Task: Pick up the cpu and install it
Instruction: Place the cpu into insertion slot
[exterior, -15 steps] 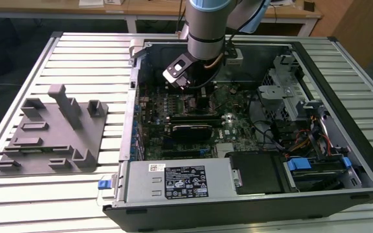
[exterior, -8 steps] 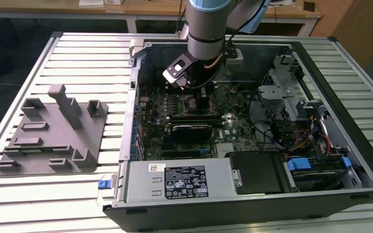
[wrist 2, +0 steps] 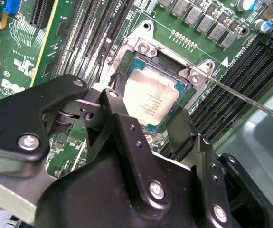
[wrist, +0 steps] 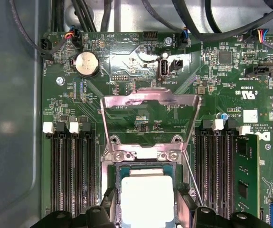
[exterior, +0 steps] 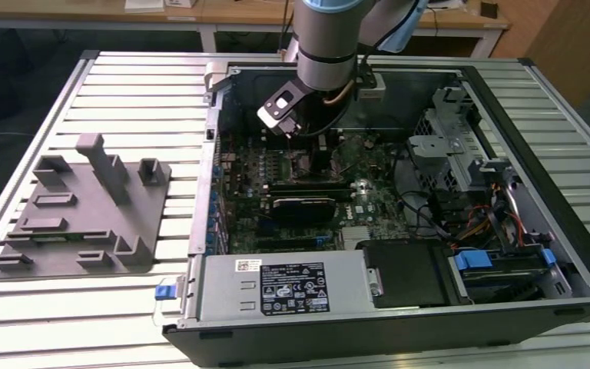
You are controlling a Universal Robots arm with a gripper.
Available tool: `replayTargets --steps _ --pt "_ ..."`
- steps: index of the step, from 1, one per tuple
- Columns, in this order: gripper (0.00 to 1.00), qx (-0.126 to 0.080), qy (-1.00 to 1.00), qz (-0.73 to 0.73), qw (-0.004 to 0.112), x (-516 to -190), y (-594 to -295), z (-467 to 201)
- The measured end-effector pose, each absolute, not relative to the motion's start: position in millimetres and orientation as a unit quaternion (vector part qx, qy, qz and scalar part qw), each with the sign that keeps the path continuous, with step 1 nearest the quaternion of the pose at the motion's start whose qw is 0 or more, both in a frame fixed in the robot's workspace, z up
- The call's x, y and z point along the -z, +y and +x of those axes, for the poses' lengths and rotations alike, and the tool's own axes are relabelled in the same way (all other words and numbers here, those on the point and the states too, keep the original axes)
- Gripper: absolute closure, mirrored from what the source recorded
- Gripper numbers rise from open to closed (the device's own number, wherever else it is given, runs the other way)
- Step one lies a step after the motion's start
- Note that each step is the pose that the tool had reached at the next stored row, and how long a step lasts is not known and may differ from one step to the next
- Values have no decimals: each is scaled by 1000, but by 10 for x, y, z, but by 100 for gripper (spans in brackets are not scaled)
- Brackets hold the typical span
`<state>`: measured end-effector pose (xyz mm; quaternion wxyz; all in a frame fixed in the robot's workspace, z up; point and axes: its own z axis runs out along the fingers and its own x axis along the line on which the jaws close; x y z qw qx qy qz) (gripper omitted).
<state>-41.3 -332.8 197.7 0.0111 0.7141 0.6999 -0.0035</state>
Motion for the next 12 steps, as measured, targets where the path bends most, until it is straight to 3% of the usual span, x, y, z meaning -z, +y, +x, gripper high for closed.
replayTargets --steps 12 --pt "38 3 700 714 11 -1956 -3328 -413"
